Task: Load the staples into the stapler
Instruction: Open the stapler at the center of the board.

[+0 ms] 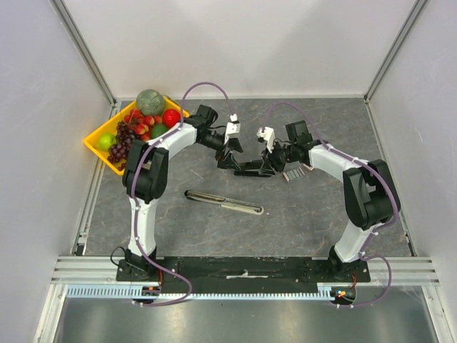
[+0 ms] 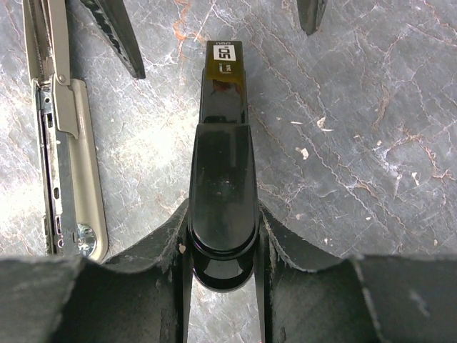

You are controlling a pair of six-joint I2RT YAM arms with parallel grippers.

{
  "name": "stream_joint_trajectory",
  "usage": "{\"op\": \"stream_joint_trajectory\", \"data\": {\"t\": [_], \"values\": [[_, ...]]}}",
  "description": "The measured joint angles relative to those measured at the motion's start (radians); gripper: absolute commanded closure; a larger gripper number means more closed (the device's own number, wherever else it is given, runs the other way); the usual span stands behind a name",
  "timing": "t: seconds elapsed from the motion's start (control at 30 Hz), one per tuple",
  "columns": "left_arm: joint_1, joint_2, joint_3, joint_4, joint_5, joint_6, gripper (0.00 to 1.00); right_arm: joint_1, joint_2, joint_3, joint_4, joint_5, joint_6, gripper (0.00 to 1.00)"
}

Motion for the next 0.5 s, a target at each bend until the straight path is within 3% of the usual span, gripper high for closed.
{"op": "stream_joint_trajectory", "data": {"t": [0.33, 0.5], "values": [[-0.068, 0.014, 0.014, 0.005, -0.077, -0.016, 0.07, -0.005, -0.049, -0.053, 0.050, -0.032, 0.001, 1.00], [-0.089, 0.062, 0.066, -0.013, -0.109, -0.027, 0.14, -0.005, -0.083, -0.077, 0.080, -0.045, 0.009, 1.00]]}}
